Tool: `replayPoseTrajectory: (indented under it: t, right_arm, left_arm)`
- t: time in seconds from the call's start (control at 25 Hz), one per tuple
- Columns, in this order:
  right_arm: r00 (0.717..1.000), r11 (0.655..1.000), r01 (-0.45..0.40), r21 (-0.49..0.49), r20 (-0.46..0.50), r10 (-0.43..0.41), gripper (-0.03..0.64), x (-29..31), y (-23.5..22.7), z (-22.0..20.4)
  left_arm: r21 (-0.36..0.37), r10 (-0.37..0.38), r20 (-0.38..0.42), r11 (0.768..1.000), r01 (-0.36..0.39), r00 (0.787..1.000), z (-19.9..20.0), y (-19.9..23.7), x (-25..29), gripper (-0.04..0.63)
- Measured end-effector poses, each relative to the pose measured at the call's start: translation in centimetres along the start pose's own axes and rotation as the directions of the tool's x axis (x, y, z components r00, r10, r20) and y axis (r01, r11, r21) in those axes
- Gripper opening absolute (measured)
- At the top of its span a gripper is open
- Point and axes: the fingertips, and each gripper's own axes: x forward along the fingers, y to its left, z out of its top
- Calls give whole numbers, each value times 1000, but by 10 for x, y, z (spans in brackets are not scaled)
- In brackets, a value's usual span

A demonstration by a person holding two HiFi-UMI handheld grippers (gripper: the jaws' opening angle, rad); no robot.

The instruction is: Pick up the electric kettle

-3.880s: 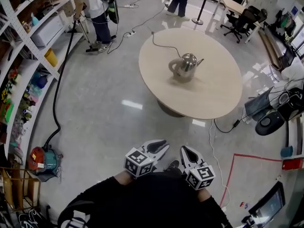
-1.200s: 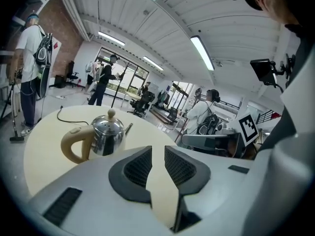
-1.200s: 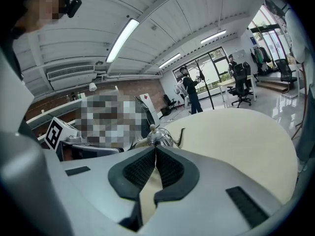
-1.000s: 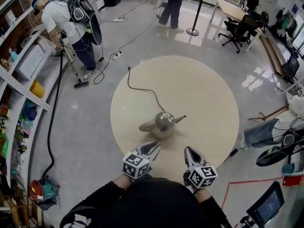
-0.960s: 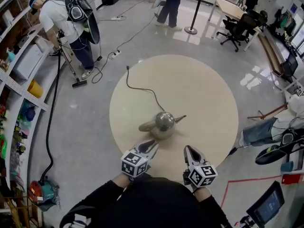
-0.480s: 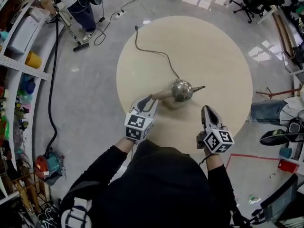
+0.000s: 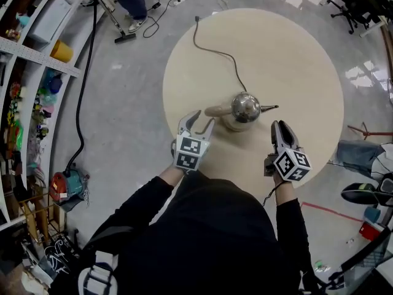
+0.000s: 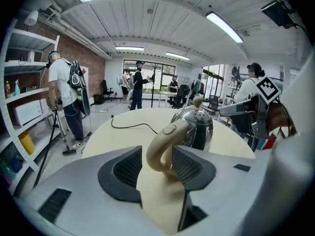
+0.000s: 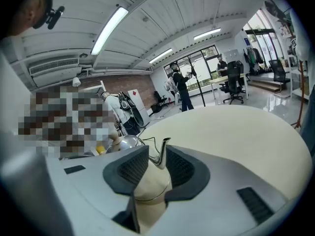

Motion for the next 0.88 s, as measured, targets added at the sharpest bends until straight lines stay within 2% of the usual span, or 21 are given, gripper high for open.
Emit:
replayPoseTrajectory:
  t: [0.04,0.24,0.56,0.68,0.88]
  right_arm:
    - [1000,1000,-15,8,-11,15,116,5,-3,-3]
    - [997,997,-61,53,-45,63,164,28,-14,-17]
    - [998,986,-59,157,-14,62,172,60,-20,-16]
    - [999,987,-50,154,4,50,172,72,-21,-10]
    - [999,992,-41,121,22,38,172,86,-19,-10]
  left_arm:
    - [3,16,-10,1000,-16,1000,-4,1,4,187]
    - [45,94,-34,995,-92,995,-20,4,26,187]
    - [-66,111,-34,991,-113,993,-25,14,58,187]
    - [-97,137,-17,986,-138,990,-23,24,68,187]
    - [-106,167,-7,980,-167,986,-26,26,80,187]
